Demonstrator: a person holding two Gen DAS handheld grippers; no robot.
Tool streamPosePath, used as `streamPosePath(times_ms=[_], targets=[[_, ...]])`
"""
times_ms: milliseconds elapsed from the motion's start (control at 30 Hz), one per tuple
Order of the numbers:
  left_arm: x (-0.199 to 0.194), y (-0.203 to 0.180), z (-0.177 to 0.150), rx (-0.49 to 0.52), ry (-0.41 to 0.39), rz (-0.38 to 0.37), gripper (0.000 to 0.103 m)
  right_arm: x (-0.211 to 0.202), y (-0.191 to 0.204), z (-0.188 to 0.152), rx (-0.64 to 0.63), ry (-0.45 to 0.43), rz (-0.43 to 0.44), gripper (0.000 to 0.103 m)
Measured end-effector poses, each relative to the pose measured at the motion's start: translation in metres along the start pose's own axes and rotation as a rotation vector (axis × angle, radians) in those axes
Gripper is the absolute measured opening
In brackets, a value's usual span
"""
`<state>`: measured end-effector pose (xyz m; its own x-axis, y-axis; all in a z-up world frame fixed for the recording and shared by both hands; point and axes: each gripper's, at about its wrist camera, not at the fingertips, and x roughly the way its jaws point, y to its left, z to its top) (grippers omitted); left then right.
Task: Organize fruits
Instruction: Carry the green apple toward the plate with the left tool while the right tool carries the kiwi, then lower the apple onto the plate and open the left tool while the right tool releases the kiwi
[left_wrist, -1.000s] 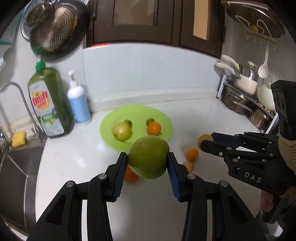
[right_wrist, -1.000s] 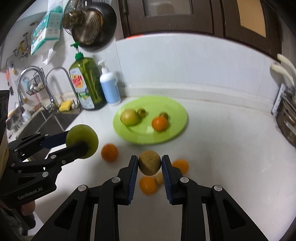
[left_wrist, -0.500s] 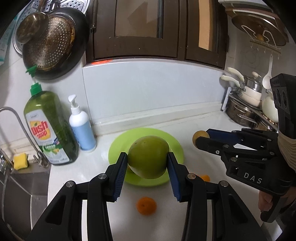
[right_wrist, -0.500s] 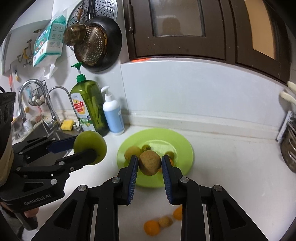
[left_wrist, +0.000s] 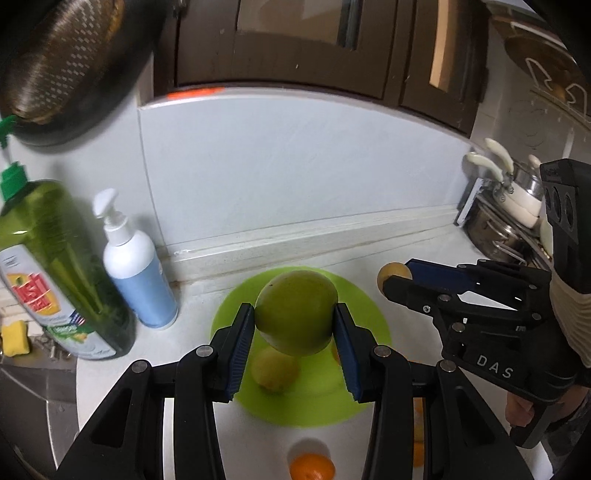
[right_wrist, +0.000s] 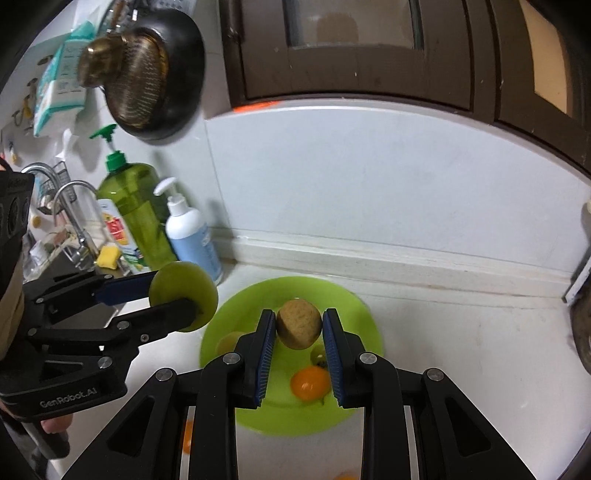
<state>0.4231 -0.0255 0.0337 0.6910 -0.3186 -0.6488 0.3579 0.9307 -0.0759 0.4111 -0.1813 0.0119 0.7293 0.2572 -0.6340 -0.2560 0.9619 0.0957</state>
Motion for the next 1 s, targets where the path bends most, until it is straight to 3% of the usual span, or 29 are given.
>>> streamPosePath(times_ms=[567,1000], targets=[[0.111,0.007,0.011,0.054,0.214,-0.026,0.043,0.092,-0.035,-0.004,0.07,0.186,0.008,0.028],[0.136,-0.001,0.007,0.112,0.285,-0.037,0.043,0.121,-0.039,-0.015,0.09,0.247,0.005,0.028]])
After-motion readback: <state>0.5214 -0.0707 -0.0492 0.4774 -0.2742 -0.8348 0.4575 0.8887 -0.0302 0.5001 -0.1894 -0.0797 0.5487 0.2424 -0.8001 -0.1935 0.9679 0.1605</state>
